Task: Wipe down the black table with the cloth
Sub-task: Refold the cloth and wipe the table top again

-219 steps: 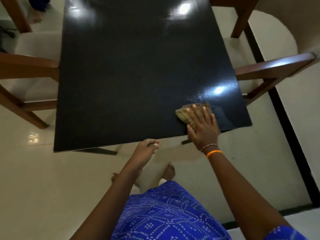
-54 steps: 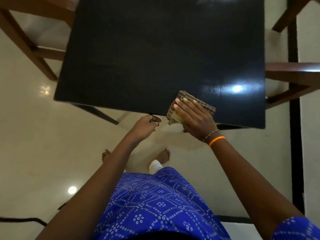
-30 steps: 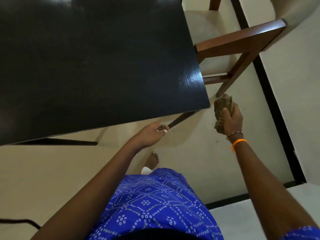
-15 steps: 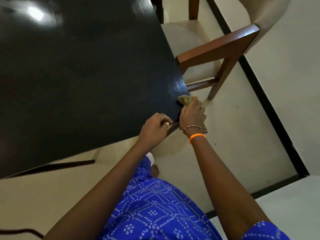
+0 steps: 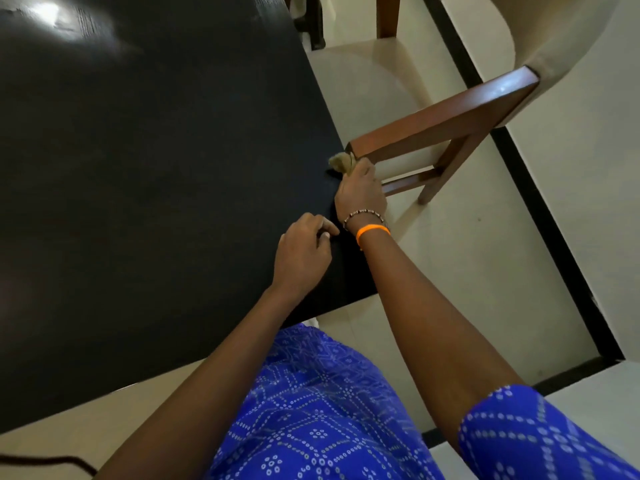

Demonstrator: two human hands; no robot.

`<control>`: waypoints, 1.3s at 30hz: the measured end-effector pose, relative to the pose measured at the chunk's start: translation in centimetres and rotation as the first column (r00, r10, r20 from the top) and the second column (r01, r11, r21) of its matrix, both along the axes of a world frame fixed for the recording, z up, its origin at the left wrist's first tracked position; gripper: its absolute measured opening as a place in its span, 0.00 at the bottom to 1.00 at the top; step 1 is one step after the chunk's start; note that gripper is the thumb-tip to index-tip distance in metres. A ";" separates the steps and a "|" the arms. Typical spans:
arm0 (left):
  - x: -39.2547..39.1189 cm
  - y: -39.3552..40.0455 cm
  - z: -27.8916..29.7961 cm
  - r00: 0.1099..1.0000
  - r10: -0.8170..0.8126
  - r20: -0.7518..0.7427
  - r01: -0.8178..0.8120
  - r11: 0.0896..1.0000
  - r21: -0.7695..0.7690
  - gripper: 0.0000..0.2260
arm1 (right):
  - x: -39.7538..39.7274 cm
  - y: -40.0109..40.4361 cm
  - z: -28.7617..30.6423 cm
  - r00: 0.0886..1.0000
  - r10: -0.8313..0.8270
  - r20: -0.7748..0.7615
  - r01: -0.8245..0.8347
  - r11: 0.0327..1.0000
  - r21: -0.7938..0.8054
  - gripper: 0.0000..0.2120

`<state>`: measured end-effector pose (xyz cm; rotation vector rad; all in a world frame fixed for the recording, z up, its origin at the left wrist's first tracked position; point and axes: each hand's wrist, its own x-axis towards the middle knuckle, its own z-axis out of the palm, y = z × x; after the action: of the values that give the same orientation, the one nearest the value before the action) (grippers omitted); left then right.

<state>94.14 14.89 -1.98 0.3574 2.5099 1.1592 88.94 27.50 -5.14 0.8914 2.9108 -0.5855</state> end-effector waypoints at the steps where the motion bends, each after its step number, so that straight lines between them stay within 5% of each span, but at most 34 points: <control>1: -0.5 0.0 -0.1 1.000 0.005 0.004 -0.005 1.000 -0.001 0.08 | -0.8 0.1 0.0 1.000 0.004 -0.001 -0.004 1.000 -0.002 0.16; 14: 0.9 0.1 -0.1 0.997 -0.071 -0.040 0.070 0.997 -0.028 0.07 | 5.1 1.2 -0.8 0.997 0.011 -0.079 -0.022 0.991 -0.133 0.13; 22: 7.0 -3.7 0.0 0.997 -0.070 -0.029 0.069 0.998 -0.014 0.07 | 15.9 -1.5 -1.3 0.947 -0.233 -0.221 0.206 0.969 -0.137 0.11; 25: 9.4 -6.3 -0.1 0.999 -0.039 -0.006 0.038 0.999 -0.036 0.07 | 16.5 -4.1 -1.2 0.801 -0.547 -0.243 0.449 0.818 -0.361 0.15; 30: 11.6 -11.3 0.0 0.981 0.183 -0.057 -0.189 0.975 -0.113 0.09 | 14.8 -7.8 -0.3 0.493 -0.867 0.073 0.684 0.334 -0.649 0.23; 32: 11.9 -13.5 -0.1 0.954 0.297 -0.028 -0.299 0.948 -0.109 0.09 | 14.4 -10.6 0.0 0.476 -0.855 0.203 0.685 0.216 -0.696 0.23; 39: 14.0 -21.2 -0.7 0.696 0.702 0.149 -0.709 0.705 -0.013 0.08 | 14.7 -21.5 0.4 0.546 -0.765 0.341 0.680 0.167 -0.714 0.24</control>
<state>108.18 -6.28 -2.68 -0.7503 2.5411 1.4289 103.59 6.04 -4.75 2.0195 1.5571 -1.8109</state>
